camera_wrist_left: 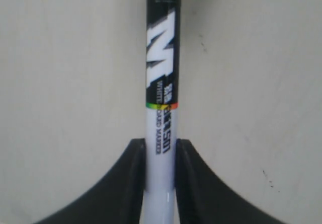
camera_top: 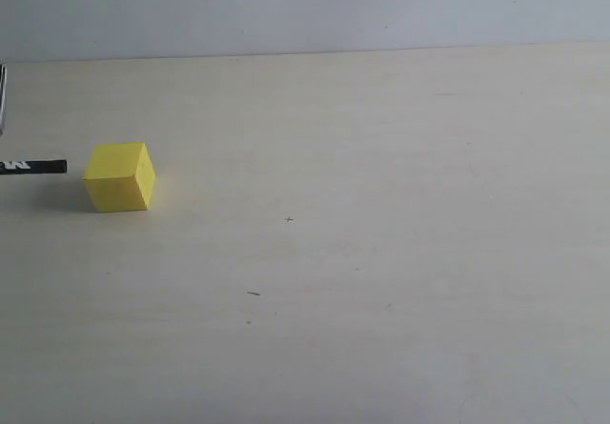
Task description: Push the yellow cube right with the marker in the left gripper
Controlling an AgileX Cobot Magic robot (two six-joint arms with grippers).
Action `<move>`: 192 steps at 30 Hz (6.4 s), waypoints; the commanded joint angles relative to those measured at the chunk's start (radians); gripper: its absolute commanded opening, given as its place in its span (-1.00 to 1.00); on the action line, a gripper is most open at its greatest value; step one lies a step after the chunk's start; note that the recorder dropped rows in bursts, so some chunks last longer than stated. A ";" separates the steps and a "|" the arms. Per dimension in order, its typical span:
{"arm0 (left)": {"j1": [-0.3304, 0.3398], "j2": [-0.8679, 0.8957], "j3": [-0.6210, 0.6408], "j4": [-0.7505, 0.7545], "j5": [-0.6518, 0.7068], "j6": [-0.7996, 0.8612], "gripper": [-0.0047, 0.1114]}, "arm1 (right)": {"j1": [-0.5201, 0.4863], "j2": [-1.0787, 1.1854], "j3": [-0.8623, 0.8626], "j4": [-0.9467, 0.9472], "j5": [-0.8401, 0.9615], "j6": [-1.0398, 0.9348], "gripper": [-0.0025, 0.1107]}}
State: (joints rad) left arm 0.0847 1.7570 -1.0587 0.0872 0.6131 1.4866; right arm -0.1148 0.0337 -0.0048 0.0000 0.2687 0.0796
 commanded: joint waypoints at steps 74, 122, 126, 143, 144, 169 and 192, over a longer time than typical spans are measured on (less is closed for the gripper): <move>-0.378 0.178 -0.084 0.212 -0.136 -0.402 -0.92 | -0.001 0.002 0.005 0.000 -0.004 0.000 -0.96; -0.563 0.243 -0.188 0.232 -0.139 -0.615 -0.92 | -0.001 0.002 0.005 0.000 -0.004 0.000 -0.96; -0.569 0.243 -0.188 0.232 -0.195 -0.634 -0.92 | -0.001 0.002 0.005 0.000 -0.004 0.000 -0.96; -0.697 0.244 -0.227 0.254 -0.114 -0.678 -0.92 | -0.001 0.002 0.005 0.000 -0.004 0.000 -0.96; -0.688 0.242 -0.227 0.254 -0.107 -0.688 -0.92 | -0.001 0.002 0.005 0.000 -0.004 0.000 -0.96; -0.669 0.301 -0.282 0.247 -0.279 -0.827 -0.92 | -0.001 0.002 0.005 0.000 -0.004 0.000 -0.96; -0.720 0.333 -0.380 0.201 0.103 -0.925 -0.92 | -0.001 0.002 0.005 0.000 -0.004 0.000 -0.96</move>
State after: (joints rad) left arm -0.6204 2.0426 -1.3954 0.3059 0.7019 0.5840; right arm -0.1148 0.0337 -0.0048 0.0000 0.2727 0.0796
